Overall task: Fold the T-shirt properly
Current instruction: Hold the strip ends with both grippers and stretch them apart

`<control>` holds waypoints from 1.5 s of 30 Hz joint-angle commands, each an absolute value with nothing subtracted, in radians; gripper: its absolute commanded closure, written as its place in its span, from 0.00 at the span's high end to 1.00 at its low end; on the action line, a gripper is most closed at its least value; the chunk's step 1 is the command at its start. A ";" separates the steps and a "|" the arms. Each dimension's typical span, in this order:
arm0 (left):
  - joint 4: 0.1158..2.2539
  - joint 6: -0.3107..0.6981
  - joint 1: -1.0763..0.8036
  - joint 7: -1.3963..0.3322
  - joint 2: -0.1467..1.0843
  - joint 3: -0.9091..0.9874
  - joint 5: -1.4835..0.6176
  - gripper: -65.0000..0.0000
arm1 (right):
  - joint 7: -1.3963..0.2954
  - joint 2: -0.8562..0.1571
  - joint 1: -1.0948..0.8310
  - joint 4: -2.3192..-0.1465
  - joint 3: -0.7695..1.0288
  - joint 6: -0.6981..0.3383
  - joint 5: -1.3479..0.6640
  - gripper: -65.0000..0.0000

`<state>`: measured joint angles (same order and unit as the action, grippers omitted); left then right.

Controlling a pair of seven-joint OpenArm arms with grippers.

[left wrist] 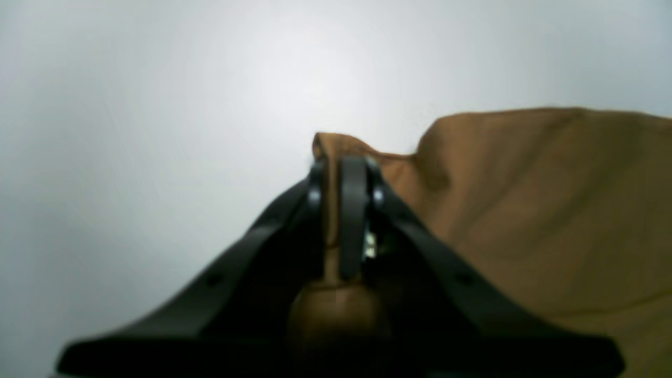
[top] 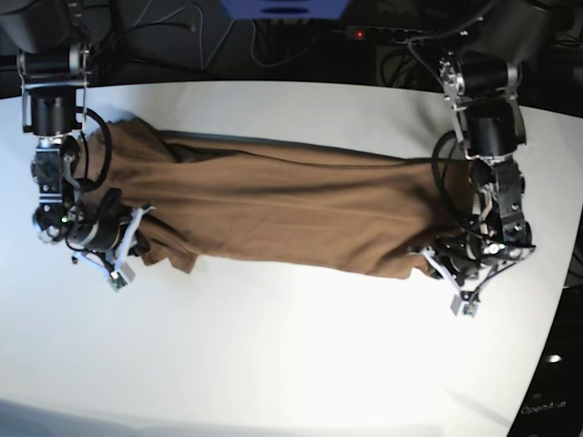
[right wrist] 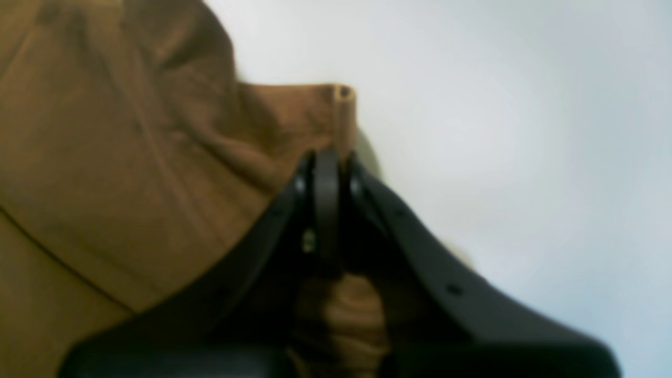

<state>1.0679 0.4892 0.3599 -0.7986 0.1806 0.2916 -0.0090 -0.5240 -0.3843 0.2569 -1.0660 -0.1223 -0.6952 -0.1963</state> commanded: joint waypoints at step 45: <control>1.606 0.613 0.111 -0.878 0.156 0.409 -0.016 0.06 | -0.519 -0.291 0.012 -1.578 -0.044 -0.698 0.315 0.02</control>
<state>1.5841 0.6155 0.0921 -0.8948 0.1459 0.4076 -0.0105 -0.5377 -0.2844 -0.0010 -1.5593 -0.0475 -0.7017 0.3264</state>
